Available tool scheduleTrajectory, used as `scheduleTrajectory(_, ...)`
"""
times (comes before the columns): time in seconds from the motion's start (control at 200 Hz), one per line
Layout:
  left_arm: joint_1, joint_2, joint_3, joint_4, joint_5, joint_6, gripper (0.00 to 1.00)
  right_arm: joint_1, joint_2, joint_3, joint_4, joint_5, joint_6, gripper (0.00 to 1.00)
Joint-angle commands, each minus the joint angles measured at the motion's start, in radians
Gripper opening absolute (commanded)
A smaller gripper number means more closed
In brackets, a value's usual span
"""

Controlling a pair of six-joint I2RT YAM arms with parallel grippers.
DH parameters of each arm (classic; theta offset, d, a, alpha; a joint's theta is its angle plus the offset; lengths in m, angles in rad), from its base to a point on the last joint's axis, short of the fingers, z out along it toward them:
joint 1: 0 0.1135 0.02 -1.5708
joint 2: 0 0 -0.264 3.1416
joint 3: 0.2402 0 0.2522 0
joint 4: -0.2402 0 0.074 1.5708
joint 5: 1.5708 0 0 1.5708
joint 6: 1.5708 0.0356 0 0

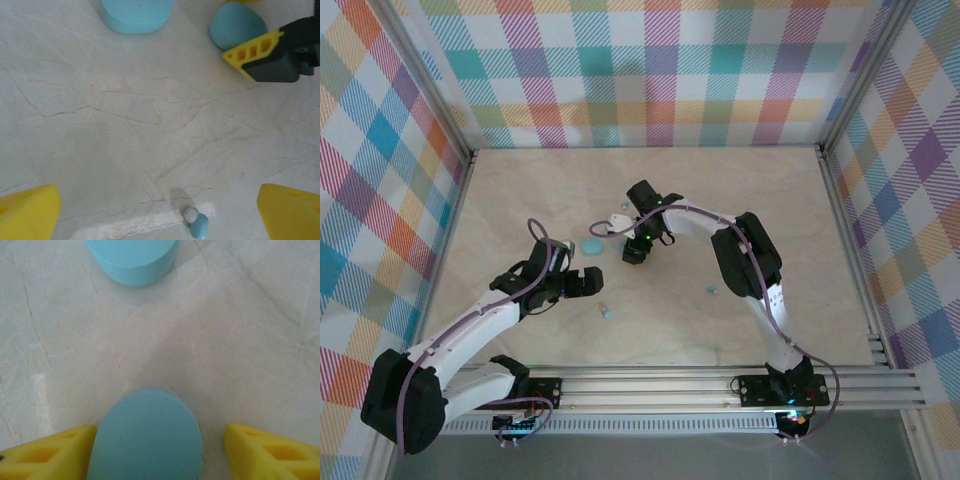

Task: Insert wireless bluetooth earbuds into charging case

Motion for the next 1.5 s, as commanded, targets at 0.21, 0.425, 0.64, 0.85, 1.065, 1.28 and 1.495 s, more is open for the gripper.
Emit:
scheduleTrajectory(0.21,-0.005,-0.14,-0.044,0.037,0.032,0.039,1.0,-0.002,-0.038,0.006,-0.071,-0.026,-0.022,0.51)
scheduleTrajectory(0.425,-0.005,-0.218,-0.022,0.112,0.034,0.116,1.0,-0.047,-0.143,0.011,-0.197,-0.073,0.011,0.46)
scheduleTrajectory(0.64,-0.005,-0.158,0.034,0.239,0.148,0.265,1.0,-0.065,-0.328,-0.122,-0.215,-0.101,-0.005,0.46)
scheduleTrajectory(0.85,-0.005,-0.097,0.079,0.268,0.505,0.52,1.0,-0.065,-0.428,-0.15,-0.286,-0.155,-0.029,0.45)
scheduleTrajectory(1.065,-0.009,-0.188,0.04,0.305,0.704,0.904,0.94,-0.066,-0.59,-0.235,-0.277,-0.298,-0.09,0.45)
scheduleTrajectory(1.28,-0.009,-0.041,0.158,0.261,0.777,0.976,0.8,-0.052,-0.685,-0.244,-0.308,-0.297,-0.111,0.44)
scheduleTrajectory(1.495,-0.009,0.05,0.167,0.413,0.814,0.976,0.74,-0.021,-0.725,-0.265,-0.315,-0.278,-0.146,0.42)
